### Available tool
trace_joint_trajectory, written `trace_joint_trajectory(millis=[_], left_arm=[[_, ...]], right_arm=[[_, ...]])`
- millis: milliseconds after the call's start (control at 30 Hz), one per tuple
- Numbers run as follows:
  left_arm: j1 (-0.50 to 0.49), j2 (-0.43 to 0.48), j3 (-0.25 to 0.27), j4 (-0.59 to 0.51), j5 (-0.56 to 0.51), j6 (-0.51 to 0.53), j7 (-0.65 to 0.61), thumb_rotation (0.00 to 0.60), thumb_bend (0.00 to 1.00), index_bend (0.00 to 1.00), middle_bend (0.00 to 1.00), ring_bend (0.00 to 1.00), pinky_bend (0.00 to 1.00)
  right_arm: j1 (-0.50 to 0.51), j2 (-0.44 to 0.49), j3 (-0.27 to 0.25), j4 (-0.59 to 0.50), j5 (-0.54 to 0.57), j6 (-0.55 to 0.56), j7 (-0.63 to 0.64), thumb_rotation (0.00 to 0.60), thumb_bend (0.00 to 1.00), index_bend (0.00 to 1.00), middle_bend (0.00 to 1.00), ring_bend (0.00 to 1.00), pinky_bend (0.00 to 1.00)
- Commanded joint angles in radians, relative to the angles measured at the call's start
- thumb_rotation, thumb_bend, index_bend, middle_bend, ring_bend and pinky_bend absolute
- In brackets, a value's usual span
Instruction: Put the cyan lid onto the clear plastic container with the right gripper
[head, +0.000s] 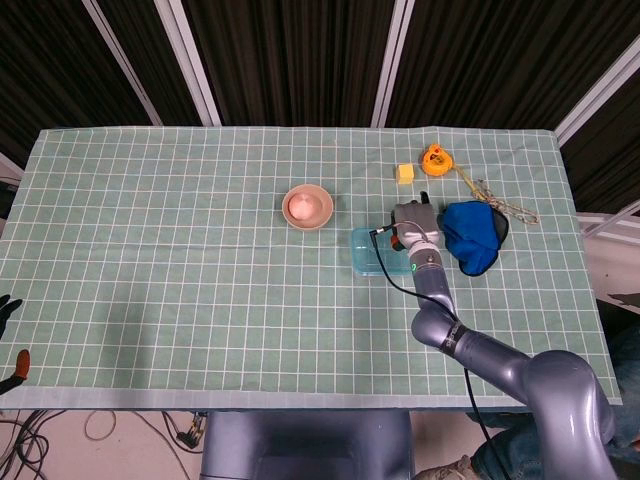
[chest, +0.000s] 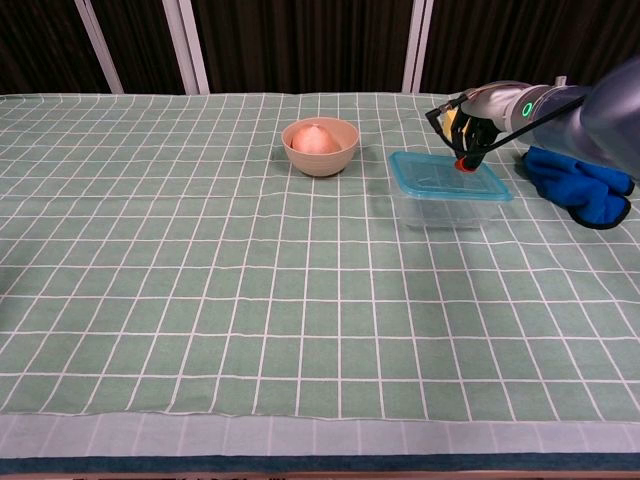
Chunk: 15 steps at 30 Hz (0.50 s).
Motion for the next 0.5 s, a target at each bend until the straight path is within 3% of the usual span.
trace_joint_trajectory(millis=[33, 267, 500], left_arm=[[0.000, 0.000, 0.000, 0.000, 0.001, 0.000, 0.000, 0.600, 0.52, 0.08, 0.00, 0.00, 0.00], [0.000, 0.000, 0.001, 0.001, 0.003, 0.001, 0.000, 0.600, 0.52, 0.08, 0.00, 0.00, 0.00], [-0.001, 0.001, 0.002, 0.002, 0.004, -0.003, -0.004, 0.600, 0.52, 0.08, 0.00, 0.00, 0.00]], right_arm=[[-0.001, 0.004, 0.002, -0.008, -0.001, 0.004, 0.002, 0.600, 0.65, 0.75, 0.62, 0.27, 0.01], [0.003, 0.042, 0.025, -0.088, -0.043, 0.064, 0.022, 0.600, 0.66, 0.75, 0.62, 0.27, 0.07], [0.003, 0.081, 0.041, -0.208, -0.088, 0.116, 0.037, 0.600, 0.66, 0.75, 0.62, 0.27, 0.01]])
